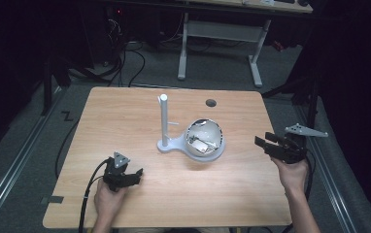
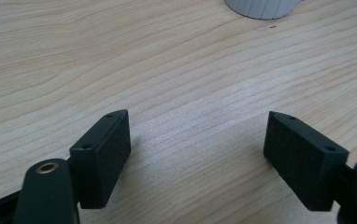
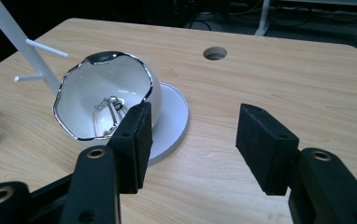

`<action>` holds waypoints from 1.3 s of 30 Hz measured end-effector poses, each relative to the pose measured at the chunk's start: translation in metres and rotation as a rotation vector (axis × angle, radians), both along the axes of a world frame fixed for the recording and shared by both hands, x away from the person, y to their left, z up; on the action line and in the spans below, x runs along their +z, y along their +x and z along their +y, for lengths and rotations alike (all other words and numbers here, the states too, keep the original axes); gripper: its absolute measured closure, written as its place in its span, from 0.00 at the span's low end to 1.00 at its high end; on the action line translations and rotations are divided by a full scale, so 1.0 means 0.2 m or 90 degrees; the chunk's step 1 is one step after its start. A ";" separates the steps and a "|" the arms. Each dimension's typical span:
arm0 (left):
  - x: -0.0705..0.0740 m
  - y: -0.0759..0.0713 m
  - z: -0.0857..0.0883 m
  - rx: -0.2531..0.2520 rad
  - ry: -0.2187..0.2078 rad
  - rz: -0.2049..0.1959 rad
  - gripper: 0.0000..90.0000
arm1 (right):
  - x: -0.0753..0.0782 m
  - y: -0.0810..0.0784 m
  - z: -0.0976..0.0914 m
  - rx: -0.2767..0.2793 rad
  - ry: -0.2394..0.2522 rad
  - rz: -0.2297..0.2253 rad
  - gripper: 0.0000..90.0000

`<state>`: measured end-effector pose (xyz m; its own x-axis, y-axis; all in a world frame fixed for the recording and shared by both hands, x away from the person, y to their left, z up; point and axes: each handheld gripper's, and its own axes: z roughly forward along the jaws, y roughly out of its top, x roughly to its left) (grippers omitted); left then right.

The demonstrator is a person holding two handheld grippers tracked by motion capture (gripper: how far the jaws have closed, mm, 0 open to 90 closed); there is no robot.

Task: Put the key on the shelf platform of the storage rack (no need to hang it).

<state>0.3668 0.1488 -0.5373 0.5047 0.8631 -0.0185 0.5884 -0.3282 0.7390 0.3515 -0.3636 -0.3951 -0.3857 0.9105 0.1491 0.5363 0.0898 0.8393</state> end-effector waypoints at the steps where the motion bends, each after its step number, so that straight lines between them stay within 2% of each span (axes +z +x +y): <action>1: 0.00 0.00 0.00 0.000 0.000 0.000 0.26 | 0.00 -0.01 -0.01 0.002 0.009 0.004 0.51; 7: 0.00 0.00 0.00 0.000 0.000 0.000 0.26 | -0.02 -0.05 -0.01 0.010 0.024 -0.007 0.51; 14: 0.00 0.00 0.00 0.000 0.000 0.000 0.26 | -0.05 -0.10 0.02 0.023 0.014 -0.010 0.51; 26: 0.00 0.00 0.00 0.000 0.001 0.000 0.26 | -0.13 -0.12 0.05 0.032 0.022 0.006 0.52; 39: 0.00 0.00 0.00 0.000 0.000 0.000 0.26 | -0.21 -0.11 0.10 0.038 0.009 0.012 0.52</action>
